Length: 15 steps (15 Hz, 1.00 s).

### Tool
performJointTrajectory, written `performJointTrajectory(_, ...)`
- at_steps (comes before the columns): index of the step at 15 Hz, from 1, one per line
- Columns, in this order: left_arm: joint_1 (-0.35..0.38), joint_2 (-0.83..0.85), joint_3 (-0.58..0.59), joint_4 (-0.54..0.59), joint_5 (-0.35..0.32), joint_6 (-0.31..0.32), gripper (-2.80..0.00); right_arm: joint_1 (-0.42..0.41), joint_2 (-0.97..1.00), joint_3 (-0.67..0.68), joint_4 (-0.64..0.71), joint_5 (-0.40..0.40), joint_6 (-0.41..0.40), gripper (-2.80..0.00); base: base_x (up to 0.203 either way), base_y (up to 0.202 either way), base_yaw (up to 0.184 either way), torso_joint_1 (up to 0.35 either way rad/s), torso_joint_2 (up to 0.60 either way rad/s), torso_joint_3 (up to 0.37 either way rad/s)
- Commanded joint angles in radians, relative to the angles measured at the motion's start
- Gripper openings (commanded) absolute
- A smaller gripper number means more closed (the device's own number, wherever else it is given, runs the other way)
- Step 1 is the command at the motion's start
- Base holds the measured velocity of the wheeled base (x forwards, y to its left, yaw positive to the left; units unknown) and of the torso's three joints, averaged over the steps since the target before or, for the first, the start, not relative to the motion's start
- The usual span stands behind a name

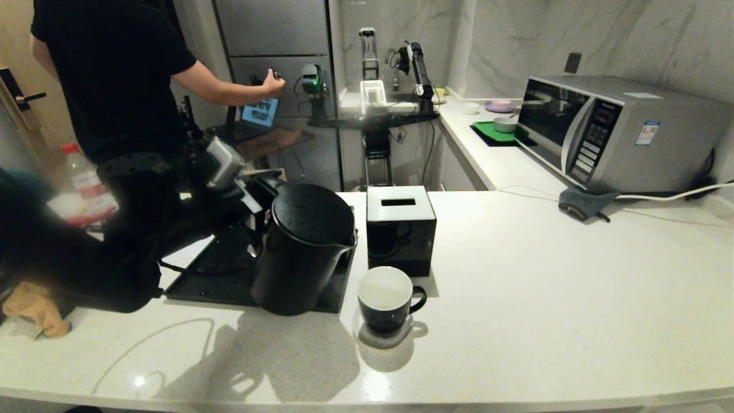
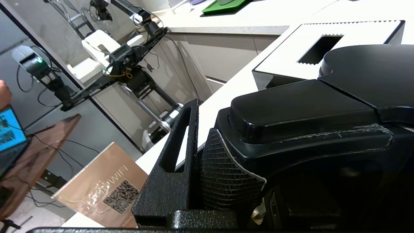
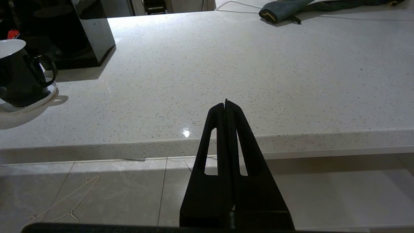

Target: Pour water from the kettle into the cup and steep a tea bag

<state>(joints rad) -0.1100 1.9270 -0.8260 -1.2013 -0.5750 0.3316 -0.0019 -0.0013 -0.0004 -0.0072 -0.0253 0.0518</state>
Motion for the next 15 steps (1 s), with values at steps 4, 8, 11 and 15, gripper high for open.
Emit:
performJointTrajectory(4, 0.001, 0.006, -0.012, 0.021, -0.003, 0.031, -2.80, -0.001, 0.001, -0.001, 0.000, 0.001, 0.000, -2.80, 0.000, 0.000, 0.000, 0.000, 0.00, 0.000)
performJointTrajectory(8, 0.000, 0.007, -0.026, 0.060, -0.003, 0.078, -2.80, 0.000, 0.001, 0.000, 0.000, 0.001, 0.000, -2.80, 0.000, 0.000, 0.000, 0.000, 0.00, 0.000)
performJointTrajectory(11, -0.007, 0.007, -0.044, 0.078, -0.003, 0.090, -2.80, -0.001, 0.001, 0.000, 0.000, 0.001, 0.000, -2.80, 0.000, 0.000, 0.000, 0.000, 0.00, 0.000)
performJointTrajectory(15, -0.025, 0.009, -0.051, 0.096, -0.003, 0.105, -2.80, 0.000, 0.001, 0.000, 0.000, 0.001, 0.000, -2.80, 0.000, 0.000, 0.000, 0.000, 0.00, 0.000)
